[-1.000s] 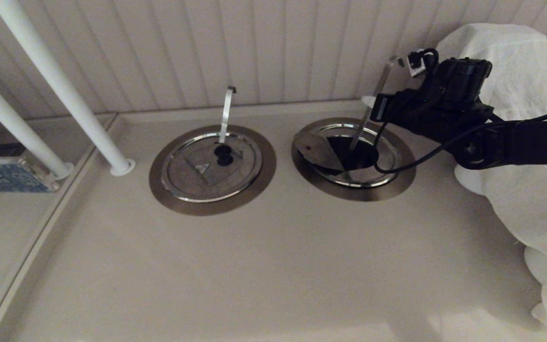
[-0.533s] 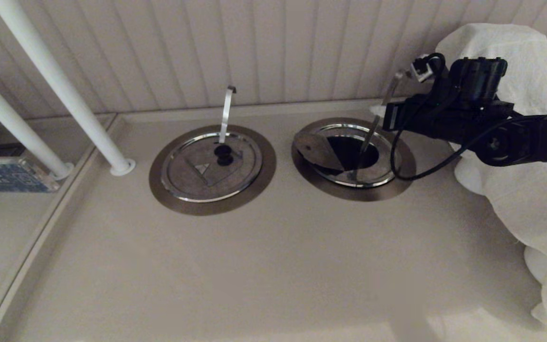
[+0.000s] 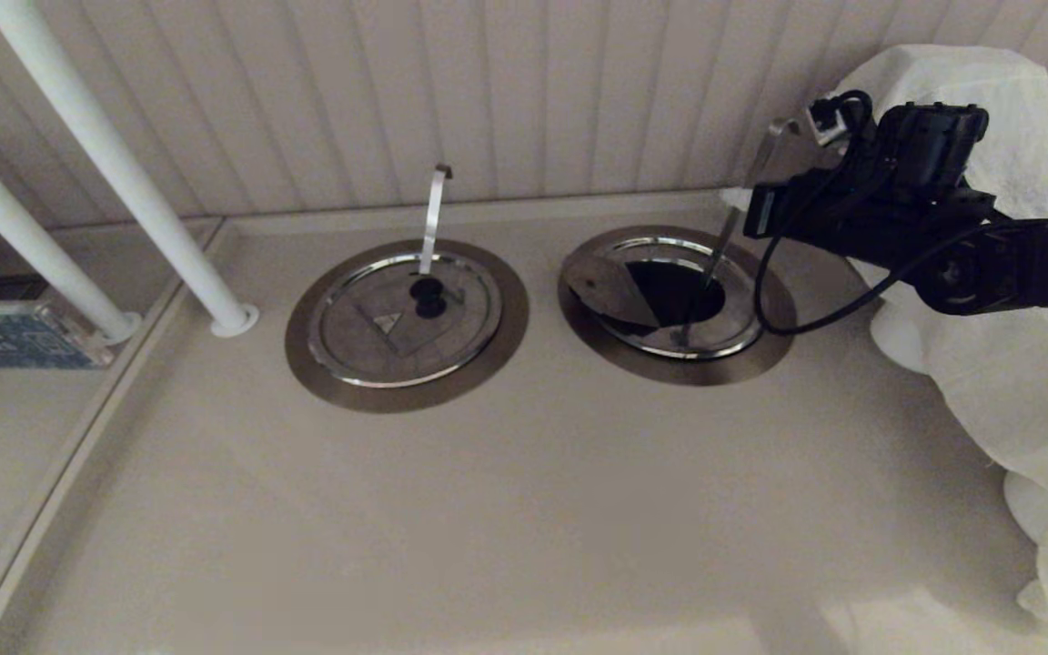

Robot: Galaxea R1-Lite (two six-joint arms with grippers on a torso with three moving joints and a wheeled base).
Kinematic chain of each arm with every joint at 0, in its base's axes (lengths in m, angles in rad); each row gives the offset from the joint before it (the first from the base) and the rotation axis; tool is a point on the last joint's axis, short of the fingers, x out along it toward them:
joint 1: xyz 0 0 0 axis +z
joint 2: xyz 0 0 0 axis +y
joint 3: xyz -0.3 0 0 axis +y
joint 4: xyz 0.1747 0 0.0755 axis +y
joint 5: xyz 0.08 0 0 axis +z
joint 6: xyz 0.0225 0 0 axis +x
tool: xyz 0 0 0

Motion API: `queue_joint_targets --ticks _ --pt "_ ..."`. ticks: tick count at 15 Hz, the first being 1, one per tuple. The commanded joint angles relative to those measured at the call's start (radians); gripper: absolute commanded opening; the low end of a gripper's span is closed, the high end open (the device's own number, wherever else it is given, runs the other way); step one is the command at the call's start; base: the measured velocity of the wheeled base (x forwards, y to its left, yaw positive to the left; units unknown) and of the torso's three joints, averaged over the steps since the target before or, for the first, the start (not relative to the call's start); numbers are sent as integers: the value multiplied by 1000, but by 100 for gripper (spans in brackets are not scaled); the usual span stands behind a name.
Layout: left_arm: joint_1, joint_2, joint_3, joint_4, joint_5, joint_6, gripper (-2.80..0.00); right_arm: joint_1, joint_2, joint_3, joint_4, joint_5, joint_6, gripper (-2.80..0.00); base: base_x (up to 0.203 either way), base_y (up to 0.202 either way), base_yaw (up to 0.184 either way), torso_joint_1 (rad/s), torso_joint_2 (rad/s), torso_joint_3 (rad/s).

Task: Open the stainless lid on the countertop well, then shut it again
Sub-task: Stir with a spoon

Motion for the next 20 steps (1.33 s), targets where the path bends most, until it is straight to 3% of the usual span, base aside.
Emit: queue_joint_targets --ticks 1,9,14,20 --pt "0 0 0 0 1 0 -280 24 38 -19 -34 -8 40 -280 0 0 0 0 0 0" --pt "0 0 0 0 1 0 -280 75 -30 41 -34 -25 53 -280 0 0 0 0 0 0" --pt "0 0 0 0 1 0 -280 30 -100 75 51 3 2 -280 0 0 0 0 0 0" --pt "0 0 0 0 1 0 -280 8 -48 60 55 1 -25 -280 0 0 0 0 0 0"
